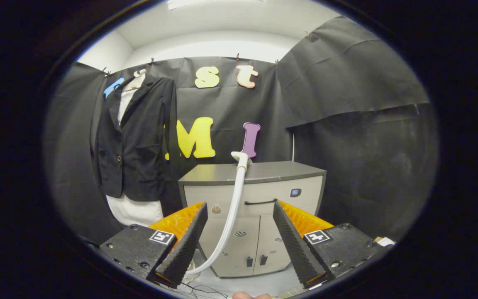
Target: Iron the clothes twice with a garment steamer, once on the left side and once on the right side.
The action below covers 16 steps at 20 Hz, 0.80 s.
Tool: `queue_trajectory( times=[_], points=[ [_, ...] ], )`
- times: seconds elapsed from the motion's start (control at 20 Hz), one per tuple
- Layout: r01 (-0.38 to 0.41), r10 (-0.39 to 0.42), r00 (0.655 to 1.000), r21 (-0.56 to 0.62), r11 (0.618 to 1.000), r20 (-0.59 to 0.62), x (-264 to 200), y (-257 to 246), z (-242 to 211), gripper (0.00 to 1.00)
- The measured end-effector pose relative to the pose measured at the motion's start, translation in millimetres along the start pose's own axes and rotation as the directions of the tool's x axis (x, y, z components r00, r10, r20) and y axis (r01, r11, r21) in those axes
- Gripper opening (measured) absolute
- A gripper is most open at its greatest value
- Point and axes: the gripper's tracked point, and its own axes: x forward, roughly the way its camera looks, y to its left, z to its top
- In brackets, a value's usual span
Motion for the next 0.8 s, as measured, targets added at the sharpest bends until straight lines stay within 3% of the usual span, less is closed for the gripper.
queue_trajectory(
  times=[0.55, 0.8],
  points=[
    [-0.015, 0.011, 0.993, 0.032, 0.999, 0.119, 127.7, -17.6, 77.6, 0.99],
    [-0.031, 0.028, 0.997, 0.037, 0.999, 0.073, 188.4, -21.0, 93.5, 0.99]
  ],
)
